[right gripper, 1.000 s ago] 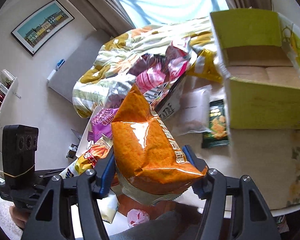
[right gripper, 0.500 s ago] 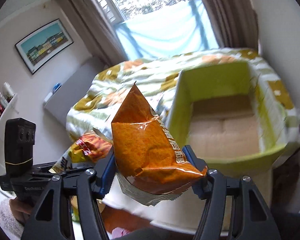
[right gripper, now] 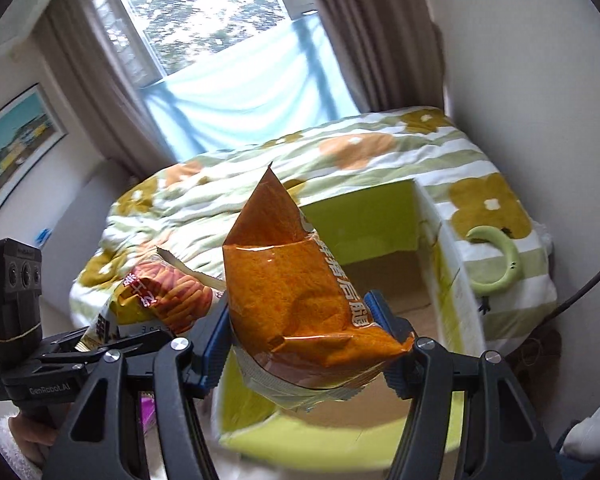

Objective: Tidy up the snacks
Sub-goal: 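Carry both bags over the yellow box and open both tools to drop them, then withdraw both tools from the box back toward the snack pile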

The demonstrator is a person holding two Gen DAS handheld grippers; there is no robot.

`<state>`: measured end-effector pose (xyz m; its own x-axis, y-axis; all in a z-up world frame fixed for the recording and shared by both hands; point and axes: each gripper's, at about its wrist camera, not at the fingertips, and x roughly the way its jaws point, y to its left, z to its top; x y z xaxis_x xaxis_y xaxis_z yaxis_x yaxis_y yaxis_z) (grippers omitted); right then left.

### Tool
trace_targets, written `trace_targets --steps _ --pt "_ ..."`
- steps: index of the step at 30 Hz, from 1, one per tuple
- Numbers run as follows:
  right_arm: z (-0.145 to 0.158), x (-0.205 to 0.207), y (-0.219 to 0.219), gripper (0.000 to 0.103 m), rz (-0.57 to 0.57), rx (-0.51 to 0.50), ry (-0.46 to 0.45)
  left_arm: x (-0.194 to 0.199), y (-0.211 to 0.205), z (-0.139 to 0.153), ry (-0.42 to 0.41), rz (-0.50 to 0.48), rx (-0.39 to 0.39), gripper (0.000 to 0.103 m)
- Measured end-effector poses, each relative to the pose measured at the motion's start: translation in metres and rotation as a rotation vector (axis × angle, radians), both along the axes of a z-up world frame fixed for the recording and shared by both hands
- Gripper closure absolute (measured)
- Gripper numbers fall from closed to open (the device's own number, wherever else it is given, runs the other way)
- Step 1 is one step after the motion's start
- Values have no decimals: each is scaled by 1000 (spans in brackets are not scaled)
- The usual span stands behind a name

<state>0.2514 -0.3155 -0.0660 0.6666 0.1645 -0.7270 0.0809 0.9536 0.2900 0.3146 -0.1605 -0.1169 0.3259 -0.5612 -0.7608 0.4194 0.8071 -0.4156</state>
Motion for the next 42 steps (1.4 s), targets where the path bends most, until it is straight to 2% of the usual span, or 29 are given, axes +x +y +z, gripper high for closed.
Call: trace_targets --steps 5,9,11,12,13,14,26,31,35,36,37,38,40,42 --pt "-16 40 -15 44 -71 -13 37 53 -30 -20 15 -50 46 50" --pt "-33 61 -27 44 -116 -17 75 82 -57 -44 0 -66 146 49" --pt "-39 66 -31 44 -124 -12 90 89 -68 -53 -28 -63 197 43" --pt "-43 68 -33 44 -126 -15 100 91 -72 -56 -40 -62 216 28" --pt "-44 69 -34 44 -126 -21 106 92 -74 -58 -52 -55 236 7" --pt "-46 68 -34 44 -124 -28 110 91 -75 -59 -71 -41 249 1" --pt "-50 56 -38 43 -84 -76 154 39 -57 -37 -114 57 317 1" --pt "-51 71 -41 43 -58 -60 146 27 -45 -27 -126 91 327 1" --pt "-66 95 -42 42 -50 -67 160 26 -36 -28 -123 122 352 1" --pt "-67 97 -42 41 -47 -67 161 26 -34 -30 -114 129 358 1" --pt "-66 96 -43 31 -48 -68 159 26 -32 -32 -109 134 360 1" --pt "-64 94 -43 15 -47 -67 148 24 -29 -33 -107 141 361 1" --pt "-56 84 -42 1 -37 -69 96 23 -27 -35 -102 150 359 1" --pt "-52 78 -40 1 -26 -103 81 23 -26 -35 -97 158 359 1"
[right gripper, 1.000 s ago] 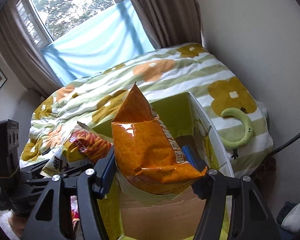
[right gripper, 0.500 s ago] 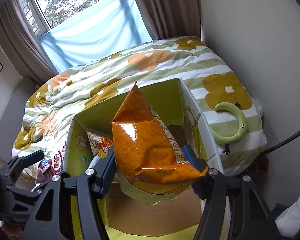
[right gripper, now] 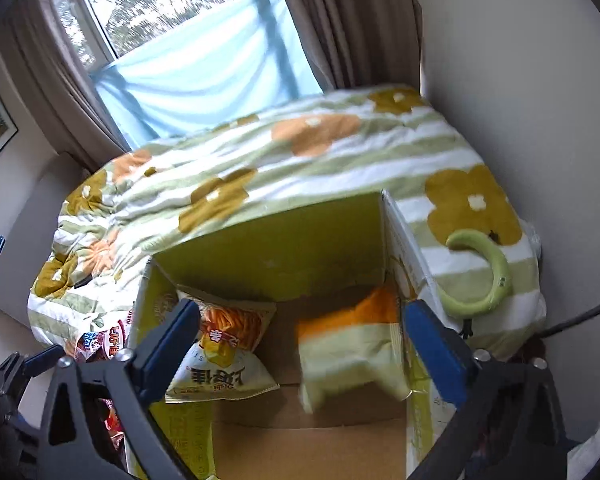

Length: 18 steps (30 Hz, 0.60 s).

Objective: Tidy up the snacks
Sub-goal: 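Withdraw both tools from the box back toward the snack pile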

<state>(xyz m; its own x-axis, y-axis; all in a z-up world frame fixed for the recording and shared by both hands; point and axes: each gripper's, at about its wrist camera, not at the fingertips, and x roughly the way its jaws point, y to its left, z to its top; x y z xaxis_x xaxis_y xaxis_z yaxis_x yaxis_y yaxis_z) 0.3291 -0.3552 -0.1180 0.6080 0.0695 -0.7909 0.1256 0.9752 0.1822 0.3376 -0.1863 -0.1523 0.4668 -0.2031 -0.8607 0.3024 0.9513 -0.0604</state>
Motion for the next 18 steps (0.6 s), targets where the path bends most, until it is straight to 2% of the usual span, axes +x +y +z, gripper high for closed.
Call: trace_targets --steps 6,12,18 --pt "9 -12 3 1 38 -46 15 -10 0 13 -30 17 -6 1" --pt "37 -37 7 1 60 -74 2 -31 5 41 -86 53 -4 1" --pt "66 -66 18 1 126 -103 -39 -67 28 70 -148 137 5 1"
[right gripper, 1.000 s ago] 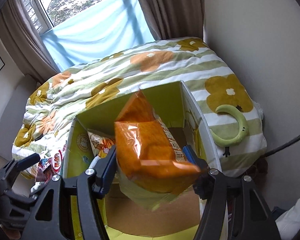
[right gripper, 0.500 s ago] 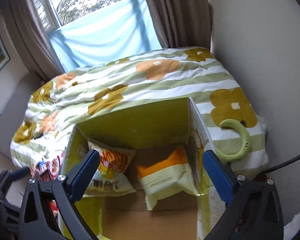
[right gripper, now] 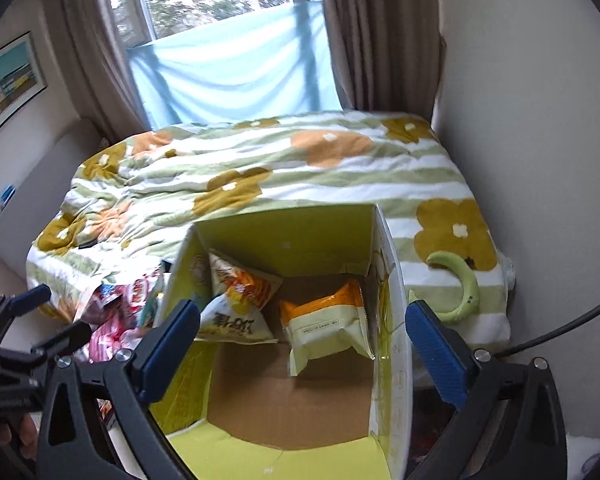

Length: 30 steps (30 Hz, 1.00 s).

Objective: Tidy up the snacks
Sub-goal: 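Withdraw both tools from the box back toward the snack pile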

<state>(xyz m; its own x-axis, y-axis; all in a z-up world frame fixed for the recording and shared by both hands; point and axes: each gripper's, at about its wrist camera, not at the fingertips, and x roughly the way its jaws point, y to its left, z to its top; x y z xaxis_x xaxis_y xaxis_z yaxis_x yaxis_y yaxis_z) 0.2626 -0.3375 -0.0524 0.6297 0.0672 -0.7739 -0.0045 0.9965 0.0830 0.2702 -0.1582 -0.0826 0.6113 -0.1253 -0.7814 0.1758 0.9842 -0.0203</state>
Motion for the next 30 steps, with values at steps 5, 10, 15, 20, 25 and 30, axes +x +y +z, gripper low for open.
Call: trace_targets --steps 5,10,15,20,25,30 --pt "11 -25 13 1 76 6 -38 -39 31 13 -20 83 18 0" --pt "12 -56 38 1 125 -16 -42 -84 70 19 -20 127 31 0" --pt "13 -86 72 1 156 -12 -55 -121 114 18 -20 163 30 0" --pt "12 -110 109 1 154 0 -68 -147 161 9 -2 153 34 0" --pt "0 -129 151 1 131 45 -37 -164 210 -5 44 136 8 1" --pt "-19 -140 188 1 101 63 4 -166 246 -31 109 86 -16 1"
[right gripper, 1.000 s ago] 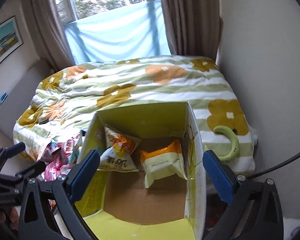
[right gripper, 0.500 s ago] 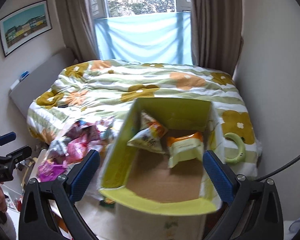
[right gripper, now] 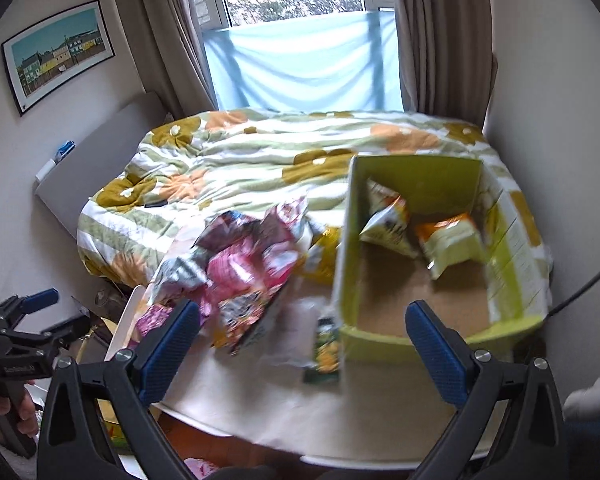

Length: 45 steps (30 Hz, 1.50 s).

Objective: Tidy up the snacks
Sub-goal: 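Withdraw both tools from the box back toward the snack pile, then grasp the purple bag with the left tool while the right tool grasps the red-black bag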

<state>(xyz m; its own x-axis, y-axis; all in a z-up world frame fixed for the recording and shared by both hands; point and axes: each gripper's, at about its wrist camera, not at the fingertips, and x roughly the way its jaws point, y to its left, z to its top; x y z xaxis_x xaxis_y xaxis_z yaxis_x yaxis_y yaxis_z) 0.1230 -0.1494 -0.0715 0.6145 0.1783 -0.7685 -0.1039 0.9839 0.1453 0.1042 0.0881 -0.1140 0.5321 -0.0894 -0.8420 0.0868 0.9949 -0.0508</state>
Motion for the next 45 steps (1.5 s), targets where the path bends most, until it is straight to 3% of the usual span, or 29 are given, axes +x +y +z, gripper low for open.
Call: trace_targets --steps 7,16,24,32,34,38,45 --pt "-46 -3 45 1 -67 50 71 23 23 -53 105 -85 -46 1" --pt "-100 19 71 1 -126 80 147 57 15 -113 202 -133 -54 1" --pt "-134 44 75 1 -122 89 210 56 -23 -151 202 -199 184 1" --pt "-153 60 79 1 -100 97 231 65 -28 -172 201 -174 232 1" --pt "-158 66 81 1 -93 93 232 67 -25 -175 208 -172 226 11" --pt "-166 74 84 1 -79 62 229 69 -25 -178 202 -174 238 13" --pt "-176 88 85 6 -60 47 237 66 -24 -176 200 -174 233 28"
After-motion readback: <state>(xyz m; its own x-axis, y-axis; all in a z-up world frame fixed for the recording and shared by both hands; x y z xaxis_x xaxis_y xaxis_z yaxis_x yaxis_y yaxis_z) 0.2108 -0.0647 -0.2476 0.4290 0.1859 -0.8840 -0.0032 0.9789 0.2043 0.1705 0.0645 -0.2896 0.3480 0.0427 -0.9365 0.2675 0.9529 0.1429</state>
